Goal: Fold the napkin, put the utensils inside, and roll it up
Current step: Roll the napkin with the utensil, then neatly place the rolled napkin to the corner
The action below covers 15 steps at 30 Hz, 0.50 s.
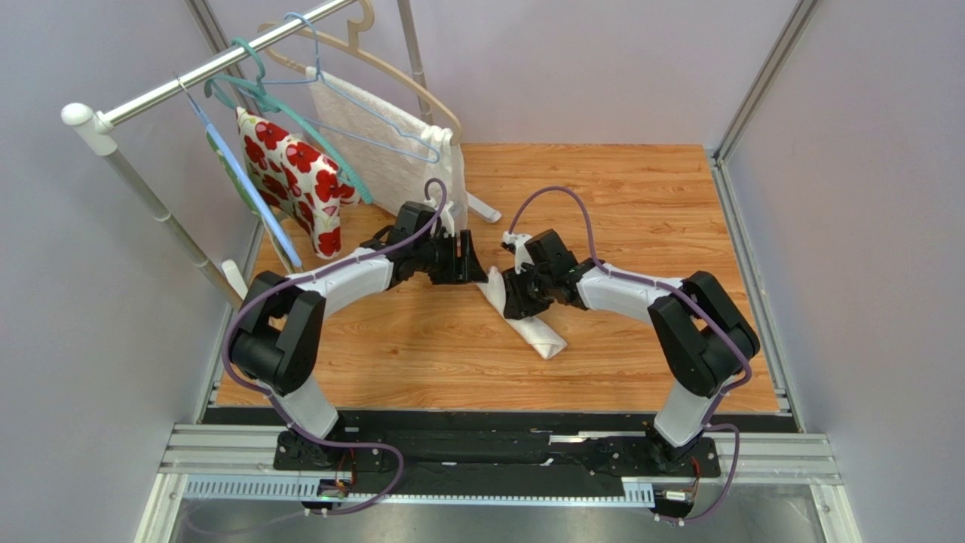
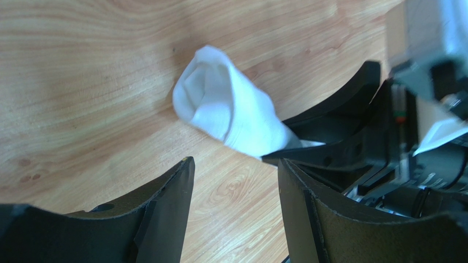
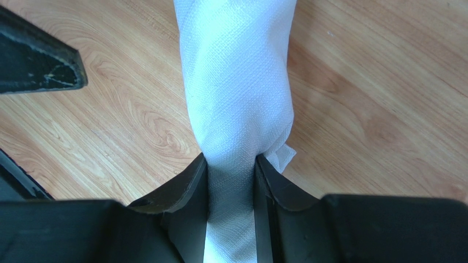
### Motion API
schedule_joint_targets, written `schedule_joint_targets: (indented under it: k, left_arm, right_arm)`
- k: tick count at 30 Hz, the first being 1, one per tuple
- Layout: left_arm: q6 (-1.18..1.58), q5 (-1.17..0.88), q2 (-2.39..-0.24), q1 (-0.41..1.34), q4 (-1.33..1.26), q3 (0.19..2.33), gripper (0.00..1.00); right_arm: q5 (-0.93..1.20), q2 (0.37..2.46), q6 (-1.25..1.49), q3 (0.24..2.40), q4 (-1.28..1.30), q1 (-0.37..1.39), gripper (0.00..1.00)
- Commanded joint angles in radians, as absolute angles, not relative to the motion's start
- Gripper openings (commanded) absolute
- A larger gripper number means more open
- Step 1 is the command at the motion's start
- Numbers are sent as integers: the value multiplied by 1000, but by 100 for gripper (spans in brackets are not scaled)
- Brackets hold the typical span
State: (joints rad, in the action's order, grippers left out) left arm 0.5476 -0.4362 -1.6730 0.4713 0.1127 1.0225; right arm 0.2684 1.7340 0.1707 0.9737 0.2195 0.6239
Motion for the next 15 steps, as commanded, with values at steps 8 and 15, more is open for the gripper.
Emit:
schedule_joint_targets:
  k: [8, 15]
  left_arm:
    - [551, -457, -1655, 472, 49, 976, 66]
    - [537, -474, -1599, 472, 20, 925, 66]
  right_arm:
    - [-76, 1792, 327, 968, 385, 568, 32]
    - [-137, 1787, 426, 985, 403, 445, 32]
